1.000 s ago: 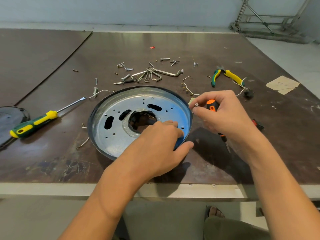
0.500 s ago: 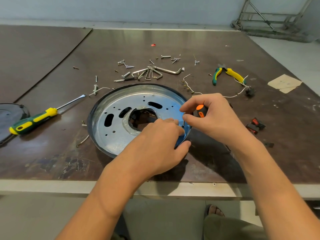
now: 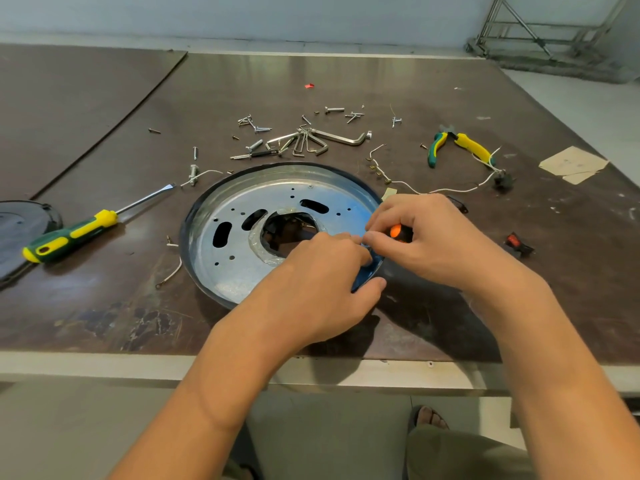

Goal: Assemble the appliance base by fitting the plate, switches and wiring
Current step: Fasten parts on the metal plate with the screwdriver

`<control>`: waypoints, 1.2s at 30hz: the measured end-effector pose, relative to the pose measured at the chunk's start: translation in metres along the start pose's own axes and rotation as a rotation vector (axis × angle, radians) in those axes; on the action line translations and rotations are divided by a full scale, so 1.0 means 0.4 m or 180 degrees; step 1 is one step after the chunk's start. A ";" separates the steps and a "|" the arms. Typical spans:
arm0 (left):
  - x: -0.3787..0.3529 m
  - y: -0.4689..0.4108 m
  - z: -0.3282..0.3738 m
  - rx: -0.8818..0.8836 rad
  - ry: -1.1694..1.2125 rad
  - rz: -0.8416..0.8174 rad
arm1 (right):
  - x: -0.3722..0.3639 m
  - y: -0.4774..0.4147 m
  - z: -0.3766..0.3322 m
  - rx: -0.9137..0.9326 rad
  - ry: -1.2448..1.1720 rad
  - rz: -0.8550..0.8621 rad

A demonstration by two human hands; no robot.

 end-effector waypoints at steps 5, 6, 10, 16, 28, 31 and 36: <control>0.005 0.002 -0.001 0.0003 0.0071 0.0056 | -0.003 0.000 0.004 0.0023 0.0018 0.0179; 0.009 0.003 0.002 0.0028 0.0086 0.0086 | 0.003 0.001 0.004 0.0051 -0.0005 0.0318; 0.017 0.008 0.002 0.0146 0.0286 0.0111 | 0.025 0.006 0.016 0.0152 -0.0138 0.0543; 0.034 -0.003 -0.042 0.0472 0.0670 0.0400 | 0.002 0.010 0.034 0.0117 -0.0057 0.0243; 0.043 -0.076 -0.020 0.0227 -0.0150 0.0424 | -0.013 0.005 0.100 -0.0799 -0.0630 0.0463; 0.033 -0.096 -0.005 0.0143 -0.0230 0.0473 | -0.028 0.003 0.107 -0.0841 -0.0813 0.0385; 0.035 -0.094 -0.013 0.0107 0.0049 0.0571 | -0.042 0.004 0.107 -0.0900 -0.0928 0.0242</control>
Point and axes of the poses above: each hand's wrist, its own y-axis away from the middle knuckle, its own x-axis out of the back of the hand, z = x × y, the point moved 8 cm from there along -y, towards the middle knuckle, and after that the axes turned 14 degrees about y, right-handed, at the moved point
